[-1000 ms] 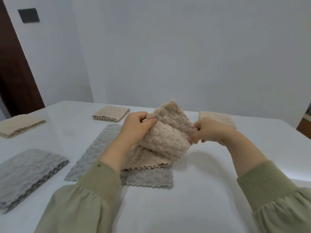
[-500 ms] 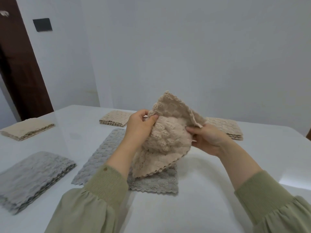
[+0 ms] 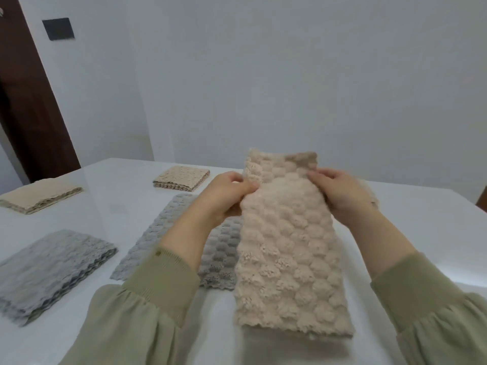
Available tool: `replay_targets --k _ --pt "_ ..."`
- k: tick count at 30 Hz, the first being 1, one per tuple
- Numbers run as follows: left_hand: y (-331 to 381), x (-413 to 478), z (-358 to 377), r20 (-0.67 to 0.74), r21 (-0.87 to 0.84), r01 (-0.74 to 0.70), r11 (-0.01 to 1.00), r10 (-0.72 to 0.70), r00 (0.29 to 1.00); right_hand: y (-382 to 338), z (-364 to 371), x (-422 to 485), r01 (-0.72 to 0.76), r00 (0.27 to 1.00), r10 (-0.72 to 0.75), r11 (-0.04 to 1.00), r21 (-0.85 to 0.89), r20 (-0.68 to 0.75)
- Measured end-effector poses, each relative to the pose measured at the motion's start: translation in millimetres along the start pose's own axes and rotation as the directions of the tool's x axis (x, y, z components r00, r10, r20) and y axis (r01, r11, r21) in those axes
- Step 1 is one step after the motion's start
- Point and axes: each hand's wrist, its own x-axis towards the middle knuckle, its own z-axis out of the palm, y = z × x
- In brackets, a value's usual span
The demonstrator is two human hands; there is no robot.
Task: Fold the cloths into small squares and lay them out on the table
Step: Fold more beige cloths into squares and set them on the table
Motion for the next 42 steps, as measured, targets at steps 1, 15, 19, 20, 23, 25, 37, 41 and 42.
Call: replay_targets --k 1,15,19,20,23,25,37,41,42 --pt "-9.5 4.4 0.0 -0.081 0.204 0.014 0.979 0.003 0.997 16.8 -0.4 6.2 0.017 0.998 -0.026 0.992 -0.127 -0.065" --pt "-101.9 36.2 12.5 0.196 0.942 -0.197 0.272 0.034 0.980 95.2 5.9 2.4 0.301 0.928 0.147 0.243 -0.922 0.341" --pt "-102.7 37.7 11.9 0.132 0.917 -0.168 0.361 0.123 0.984 97.3 -0.4 6.1 0.202 0.968 0.094 0.249 -0.947 0.231" --pt "-102.9 37.8 12.3 0.102 0.894 -0.161 0.419 0.159 0.982 98.0 -1.0 5.2 0.180 0.981 0.019 0.273 -0.945 0.193" --pt "-101.9 37.3 13.1 0.027 0.813 -0.144 0.565 0.211 0.977 98.9 -0.5 4.1 0.149 0.987 -0.101 0.326 -0.934 0.122" --pt "-99.4 35.7 14.0 0.013 0.780 -0.143 0.609 0.212 0.977 100.0 -0.3 5.3 0.153 0.987 -0.085 0.308 -0.939 0.133" --pt "-85.4 30.8 27.8 -0.167 0.068 -0.097 0.993 0.107 0.980 101.1 -0.3 7.1 0.153 0.988 -0.073 0.301 -0.941 0.138" --pt "-87.9 35.1 27.8 -0.166 0.023 0.017 1.000 -0.013 0.986 99.7 0.0 6.1 0.149 0.989 -0.058 0.302 -0.942 0.138" --pt "-88.4 35.5 28.4 -0.172 0.042 0.040 0.998 -0.033 0.984 99.1 0.2 5.6 0.147 0.989 -0.052 0.301 -0.942 0.137"
